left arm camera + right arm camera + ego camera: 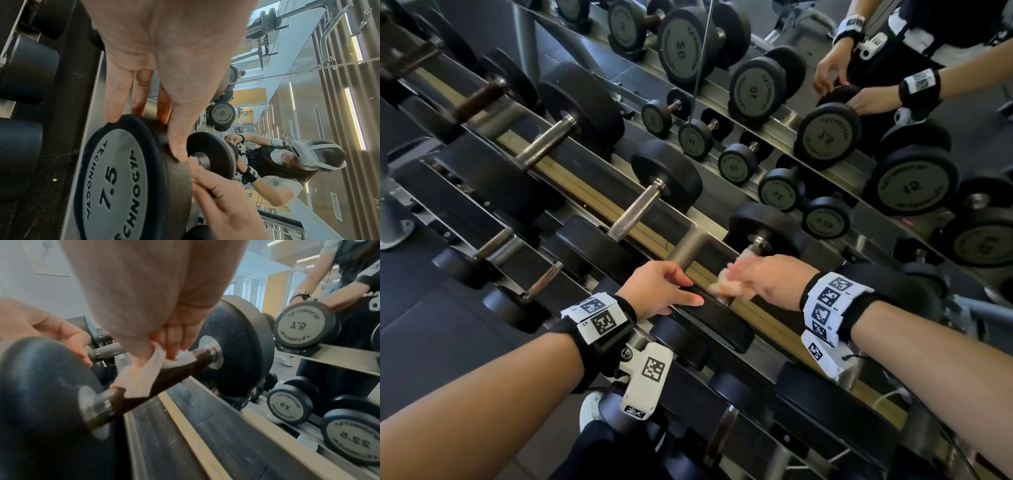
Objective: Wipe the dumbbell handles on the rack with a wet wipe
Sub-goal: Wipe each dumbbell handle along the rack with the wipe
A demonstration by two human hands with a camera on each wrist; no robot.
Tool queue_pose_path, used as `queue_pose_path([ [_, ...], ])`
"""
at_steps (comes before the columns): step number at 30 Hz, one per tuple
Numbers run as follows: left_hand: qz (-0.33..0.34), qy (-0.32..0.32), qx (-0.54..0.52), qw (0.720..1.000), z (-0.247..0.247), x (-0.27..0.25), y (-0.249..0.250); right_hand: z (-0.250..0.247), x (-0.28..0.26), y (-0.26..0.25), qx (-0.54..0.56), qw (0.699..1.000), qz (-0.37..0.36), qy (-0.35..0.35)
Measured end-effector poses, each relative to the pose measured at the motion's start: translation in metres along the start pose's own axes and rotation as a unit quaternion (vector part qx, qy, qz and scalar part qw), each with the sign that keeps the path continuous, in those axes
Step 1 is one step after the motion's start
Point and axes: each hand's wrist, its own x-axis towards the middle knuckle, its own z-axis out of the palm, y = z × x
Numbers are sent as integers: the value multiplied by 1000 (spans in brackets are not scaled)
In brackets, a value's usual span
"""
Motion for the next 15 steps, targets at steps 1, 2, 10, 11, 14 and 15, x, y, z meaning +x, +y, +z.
queue_pose_path([
  [1, -1, -2, 0, 1000, 0, 0, 0, -3, 1, 0, -6, 999, 28, 14],
  [2, -1, -4, 0, 1000, 0, -1, 0, -7, 1, -3, -19, 999, 42, 18],
  [10, 0, -6, -8, 1000, 0, -5, 2, -9, 4, -6, 15, 999, 31, -4],
  [11, 0, -7, -8, 1000, 0, -5, 2, -10, 6, 3, 14, 998, 52, 17],
  [14, 0, -3, -10, 1000, 0, -5, 2, -10, 12, 4, -10, 999, 26, 20],
  [15, -1, 0, -12, 1000, 0, -5, 2, -5, 14, -3, -3, 1000, -4, 13],
])
